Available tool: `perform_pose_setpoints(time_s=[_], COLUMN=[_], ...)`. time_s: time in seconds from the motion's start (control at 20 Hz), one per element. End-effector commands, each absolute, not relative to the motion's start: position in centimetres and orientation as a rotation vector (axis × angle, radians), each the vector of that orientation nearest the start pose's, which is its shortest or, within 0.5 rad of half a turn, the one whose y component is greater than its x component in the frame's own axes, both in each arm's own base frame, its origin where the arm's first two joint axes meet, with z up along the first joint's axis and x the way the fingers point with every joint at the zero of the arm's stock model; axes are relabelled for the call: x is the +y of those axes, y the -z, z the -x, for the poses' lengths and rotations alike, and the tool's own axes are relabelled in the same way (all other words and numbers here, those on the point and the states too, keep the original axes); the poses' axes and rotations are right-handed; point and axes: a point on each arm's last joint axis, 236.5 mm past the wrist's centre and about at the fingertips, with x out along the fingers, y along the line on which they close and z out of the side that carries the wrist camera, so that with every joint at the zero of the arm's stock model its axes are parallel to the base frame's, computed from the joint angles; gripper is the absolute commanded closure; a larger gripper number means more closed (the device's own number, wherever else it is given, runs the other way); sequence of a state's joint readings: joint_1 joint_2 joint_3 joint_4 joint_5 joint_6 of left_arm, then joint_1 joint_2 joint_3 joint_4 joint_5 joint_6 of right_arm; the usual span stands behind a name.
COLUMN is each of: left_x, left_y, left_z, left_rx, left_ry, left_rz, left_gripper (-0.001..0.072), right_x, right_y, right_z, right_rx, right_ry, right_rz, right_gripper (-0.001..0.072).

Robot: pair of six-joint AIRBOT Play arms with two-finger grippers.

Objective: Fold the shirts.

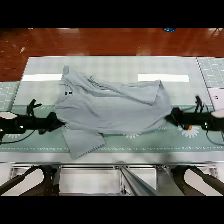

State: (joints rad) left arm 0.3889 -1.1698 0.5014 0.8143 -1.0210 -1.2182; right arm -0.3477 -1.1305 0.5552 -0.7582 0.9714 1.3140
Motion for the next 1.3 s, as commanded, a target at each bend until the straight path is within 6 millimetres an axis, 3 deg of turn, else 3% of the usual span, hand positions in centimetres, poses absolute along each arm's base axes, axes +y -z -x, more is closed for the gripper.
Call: perform_pose_setpoints(time_s=[0.0, 0.05, 0.15, 0.25, 0.4, 0.55, 0.65, 0.75, 0.85, 1.05, 1.15, 1.25], left_x=[-5.1, -5.2, -4.9, -4.7, -5.2, -6.0, -6.1, -7.3, -8.0, -6.1, -5.9, -4.3], left_y=[2.4, -1.8, -12.0, -22.8, -37.2, -46.5, -50.4, -52.5, -53.2, -54.4, -54.7, -54.4], left_z=[-31.6, -33.9, -37.9, -39.7, -38.3, -34.5, -31.4, -27.1, -23.2, -16.4, -13.4, -11.7], left_rx=[1.188, 1.073, 0.815, 0.589, 0.326, 0.146, 0.059, 0.024, -0.010, -0.103, -0.136, -0.132], left_ry=[0.273, 0.334, 0.433, 0.506, 0.564, 0.543, 0.483, 0.454, 0.377, 0.131, 0.136, 0.127], left_rz=[0.904, 0.909, 0.875, 0.787, 0.592, 0.418, 0.314, 0.217, 0.095, -0.011, -0.030, 0.016], left_gripper=[0.0682, 0.0682, 0.0682, 0.0682, 0.0682, 0.0682, 0.0682, 0.0682, 0.0683, 0.0682, 0.0682, 0.0682], right_x=[5.9, 5.7, 4.8, 3.7, 3.4, 3.4, 3.1, 1.8, 0.3, 0.5, 0.8, 0.9], right_y=[-2.0, -6.1, -15.3, -24.1, -35.2, -42.8, -46.0, -47.2, -47.6, -48.3, -48.0, -47.4], right_z=[-35.9, -37.6, -40.4, -41.3, -39.2, -34.8, -31.0, -27.0, -23.2, -17.0, -15.0, -14.2], right_rx=[1.076, 1.000, 0.833, 0.676, 0.493, 0.338, 0.248, 0.214, 0.196, 0.146, 0.146, 0.156], right_ry=[-0.274, -0.307, -0.342, -0.336, -0.324, -0.283, -0.223, -0.116, -0.008, 0.054, 0.064, 0.071], right_rz=[-0.749, -0.694, -0.579, -0.458, -0.296, -0.173, -0.116, -0.074, -0.042, -0.019, -0.022, -0.030], right_gripper=[0.0691, 0.0691, 0.0691, 0.0691, 0.0691, 0.0691, 0.0691, 0.0691, 0.0692, 0.0691, 0.0691, 0.0691])
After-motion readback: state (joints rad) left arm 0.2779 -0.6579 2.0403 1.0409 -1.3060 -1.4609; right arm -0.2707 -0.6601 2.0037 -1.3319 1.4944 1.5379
